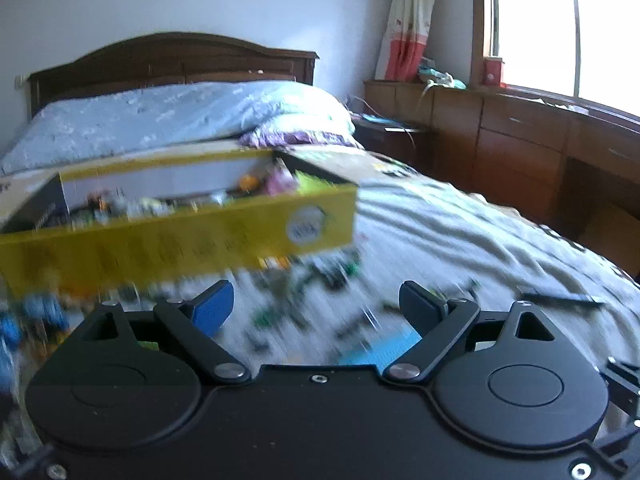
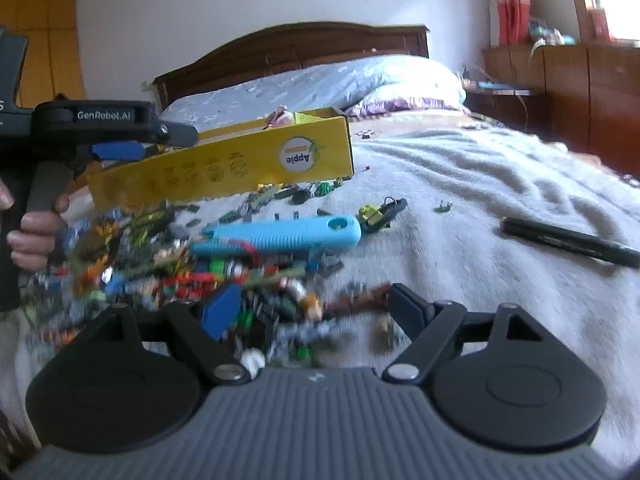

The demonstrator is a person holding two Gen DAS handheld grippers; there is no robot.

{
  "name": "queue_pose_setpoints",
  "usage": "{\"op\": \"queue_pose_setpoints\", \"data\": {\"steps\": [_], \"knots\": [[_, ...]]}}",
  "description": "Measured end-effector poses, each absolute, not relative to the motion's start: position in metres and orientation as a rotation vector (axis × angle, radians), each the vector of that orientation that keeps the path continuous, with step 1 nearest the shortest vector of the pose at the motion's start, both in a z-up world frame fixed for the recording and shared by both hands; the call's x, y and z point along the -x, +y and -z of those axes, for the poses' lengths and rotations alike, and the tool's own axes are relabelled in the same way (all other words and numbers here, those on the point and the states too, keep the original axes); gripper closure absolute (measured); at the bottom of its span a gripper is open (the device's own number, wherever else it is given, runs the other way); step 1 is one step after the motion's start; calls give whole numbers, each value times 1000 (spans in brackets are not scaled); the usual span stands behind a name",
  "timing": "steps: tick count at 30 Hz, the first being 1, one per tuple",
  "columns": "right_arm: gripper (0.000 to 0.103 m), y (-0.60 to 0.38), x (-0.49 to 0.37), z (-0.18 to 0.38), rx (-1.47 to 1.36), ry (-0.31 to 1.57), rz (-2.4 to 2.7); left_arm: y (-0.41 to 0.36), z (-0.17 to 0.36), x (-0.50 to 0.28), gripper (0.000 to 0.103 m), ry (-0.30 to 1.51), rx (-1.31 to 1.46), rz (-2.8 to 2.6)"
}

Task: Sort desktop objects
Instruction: 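Move both grippers back over the Lego pile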

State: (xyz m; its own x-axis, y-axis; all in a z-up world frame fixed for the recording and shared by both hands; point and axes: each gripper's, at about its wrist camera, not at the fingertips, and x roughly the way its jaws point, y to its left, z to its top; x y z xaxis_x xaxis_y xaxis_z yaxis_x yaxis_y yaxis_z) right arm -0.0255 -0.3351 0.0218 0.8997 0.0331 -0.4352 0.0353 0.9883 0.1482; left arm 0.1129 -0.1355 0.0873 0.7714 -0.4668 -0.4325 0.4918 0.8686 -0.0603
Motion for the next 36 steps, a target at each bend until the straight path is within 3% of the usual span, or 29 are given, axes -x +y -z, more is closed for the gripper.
{"op": "queue_pose_setpoints", "data": {"steps": [8, 13, 16, 19, 27, 29, 31, 33, 36], "knots": [[10, -318, 58, 2, -86, 433, -12, -130, -45, -37, 14, 525, -59, 573], [0, -316, 68, 20, -105, 396, -14, -117, -38, -21, 40, 541, 23, 555], [1, -314, 72, 34, -130, 334, -1, -118, -34, -21, 48, 557, 49, 545], [1, -306, 74, 41, -82, 295, 26, -124, -28, -23, 48, 578, 36, 524], [1, -299, 80, 49, -54, 249, 53, -143, -12, -24, 35, 557, 12, 437], [1, -298, 80, 50, -45, 246, 57, -149, -11, -22, 37, 538, -9, 405], [1, -298, 80, 49, -50, 250, 55, -153, -11, -21, 49, 537, -20, 373], [1, -299, 81, 49, -54, 250, 50, -154, -10, -20, 54, 547, -9, 363], [1, -299, 83, 51, -54, 244, 42, -153, -10, -19, 57, 555, 18, 346]]}}
